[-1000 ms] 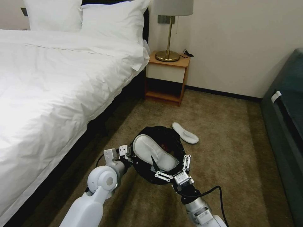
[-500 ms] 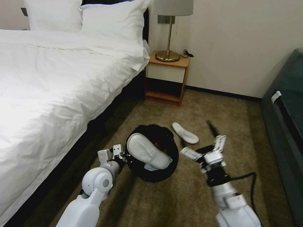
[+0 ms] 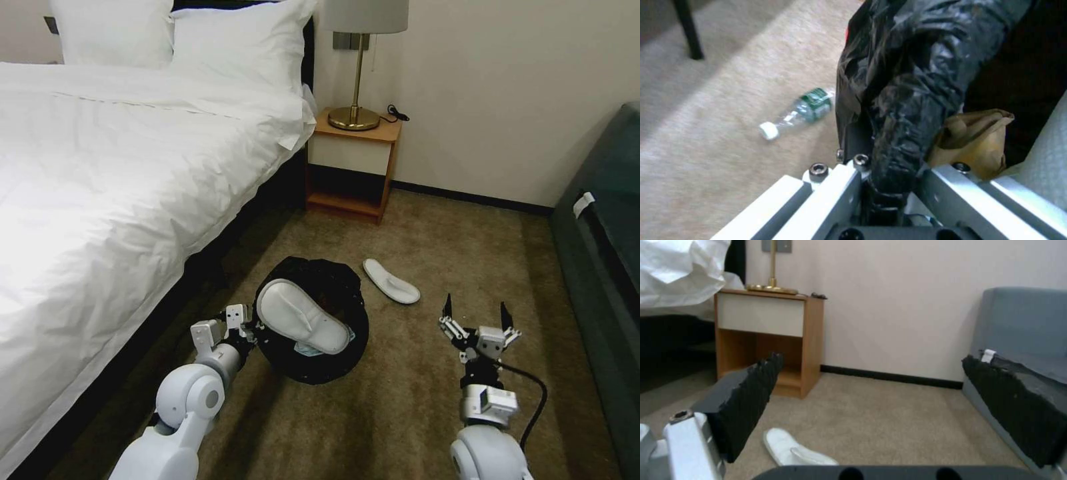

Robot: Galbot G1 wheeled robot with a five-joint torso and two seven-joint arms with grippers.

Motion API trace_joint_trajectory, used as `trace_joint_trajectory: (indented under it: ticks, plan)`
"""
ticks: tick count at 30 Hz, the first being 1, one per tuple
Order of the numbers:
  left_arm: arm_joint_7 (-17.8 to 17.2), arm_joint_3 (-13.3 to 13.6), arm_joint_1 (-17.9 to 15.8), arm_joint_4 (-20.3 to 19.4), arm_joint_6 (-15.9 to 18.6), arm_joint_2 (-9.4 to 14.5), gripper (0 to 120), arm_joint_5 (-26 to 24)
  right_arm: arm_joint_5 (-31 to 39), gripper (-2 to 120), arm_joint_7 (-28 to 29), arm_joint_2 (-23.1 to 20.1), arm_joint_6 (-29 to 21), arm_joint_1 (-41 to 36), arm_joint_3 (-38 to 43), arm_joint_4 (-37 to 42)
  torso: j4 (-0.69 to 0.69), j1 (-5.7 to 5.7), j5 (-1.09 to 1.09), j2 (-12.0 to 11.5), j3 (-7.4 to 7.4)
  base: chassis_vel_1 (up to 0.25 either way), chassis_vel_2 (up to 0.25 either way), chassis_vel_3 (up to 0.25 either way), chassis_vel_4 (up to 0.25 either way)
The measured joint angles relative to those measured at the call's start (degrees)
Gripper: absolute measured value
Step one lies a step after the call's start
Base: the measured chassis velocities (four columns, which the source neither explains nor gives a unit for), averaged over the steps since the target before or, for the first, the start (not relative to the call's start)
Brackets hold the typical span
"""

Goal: Pick up the trash bin, then pick up the garbage on the floor and place it into the trash bin.

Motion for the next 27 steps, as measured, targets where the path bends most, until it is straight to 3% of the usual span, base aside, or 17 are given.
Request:
trace_joint_trajectory:
  ticks: [5,11,19,27]
  plan:
    - [0.46,-0.78,1.94,-0.83,-0.59,0.46,0,2.22,-0.75,99,-0.59,0.66,0.07,0.33,0.28,-1.82,0.01,0.0,-0.01,0.0,0.0,0.0,0.0,0.0,0.0]
    - [1.25,-0.82,3.69,-2.05,-0.5,0.36,0,4.0,-0.99,82,-0.04,1.11,-1.26,0.59,0.9,-3.97,0.01,0.0,0.0,0.0,0.0,0.0,0.0,0.0,0.0]
    - [2.02,-0.82,3.97,-2.68,-0.14,0.38,0,4.4,-1.77,88,-0.6,0.65,0.88,-0.41,1.54,-4.62,-0.01,-0.01,0.0,0.0,-0.01,-0.057,0.055,0.046,-0.054]
    - [1.92,-0.93,3.92,-2.94,0.3,0.3,0,4.24,-5.25,99,-2.49,0.91,5.97,0.3,1.0,-7.17,0.0,0.02,0.0,0.0,0.01,-0.19,0.192,0.203,-0.195]
